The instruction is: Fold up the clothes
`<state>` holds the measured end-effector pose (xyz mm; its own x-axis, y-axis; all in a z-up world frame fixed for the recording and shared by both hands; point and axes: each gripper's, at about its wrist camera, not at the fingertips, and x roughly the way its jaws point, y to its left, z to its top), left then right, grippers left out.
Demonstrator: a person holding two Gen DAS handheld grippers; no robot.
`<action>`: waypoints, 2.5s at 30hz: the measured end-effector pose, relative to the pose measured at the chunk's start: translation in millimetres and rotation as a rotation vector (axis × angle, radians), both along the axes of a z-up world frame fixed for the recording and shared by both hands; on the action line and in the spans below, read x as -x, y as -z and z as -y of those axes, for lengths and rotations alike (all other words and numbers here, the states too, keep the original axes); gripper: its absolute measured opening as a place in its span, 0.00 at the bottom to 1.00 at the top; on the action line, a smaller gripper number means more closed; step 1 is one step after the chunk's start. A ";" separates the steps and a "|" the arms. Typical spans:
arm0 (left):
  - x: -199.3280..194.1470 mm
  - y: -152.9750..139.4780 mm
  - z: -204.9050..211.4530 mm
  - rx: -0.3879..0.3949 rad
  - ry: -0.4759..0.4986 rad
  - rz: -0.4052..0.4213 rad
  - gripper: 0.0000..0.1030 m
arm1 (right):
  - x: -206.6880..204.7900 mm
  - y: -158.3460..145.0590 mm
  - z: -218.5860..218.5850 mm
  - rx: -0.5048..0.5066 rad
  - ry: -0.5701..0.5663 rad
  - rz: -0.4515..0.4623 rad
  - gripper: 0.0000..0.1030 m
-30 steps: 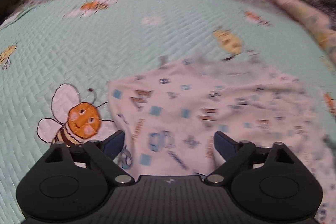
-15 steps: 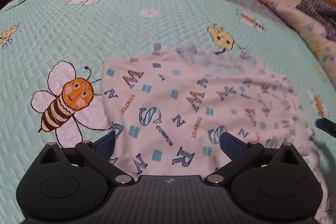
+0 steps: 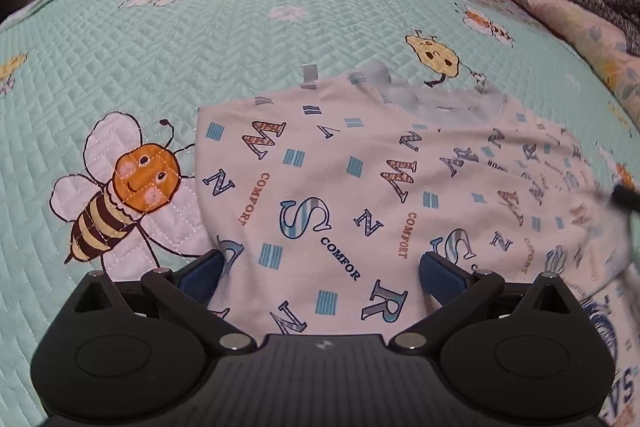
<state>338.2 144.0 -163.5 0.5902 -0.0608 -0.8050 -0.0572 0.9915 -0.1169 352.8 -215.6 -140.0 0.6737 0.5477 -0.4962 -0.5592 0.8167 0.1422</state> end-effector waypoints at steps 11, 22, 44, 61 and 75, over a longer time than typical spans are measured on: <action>7.3 -18.4 -9.4 0.064 -0.062 0.005 0.99 | 5.5 -8.7 46.3 -0.295 0.132 -0.156 0.25; 17.4 -10.7 5.2 0.010 -0.004 -0.020 0.98 | 23.1 21.5 31.2 -0.313 0.037 -0.350 0.08; 29.2 -14.4 -23.5 0.374 0.051 0.040 0.98 | -32.6 47.0 -8.5 -0.377 0.041 -0.516 0.00; 161.7 0.0 84.2 -0.109 0.119 -0.135 0.98 | 136.2 26.1 6.8 -0.180 0.057 -0.306 0.39; 219.0 2.5 97.5 -0.150 0.069 -0.128 0.99 | 223.0 27.3 -13.9 0.059 0.018 -0.150 0.74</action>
<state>119.1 46.5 -166.0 0.4814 0.0283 -0.8760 0.0064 0.9993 0.0358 129.8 -201.7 -167.3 0.5990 0.5032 -0.6229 -0.5203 0.8359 0.1749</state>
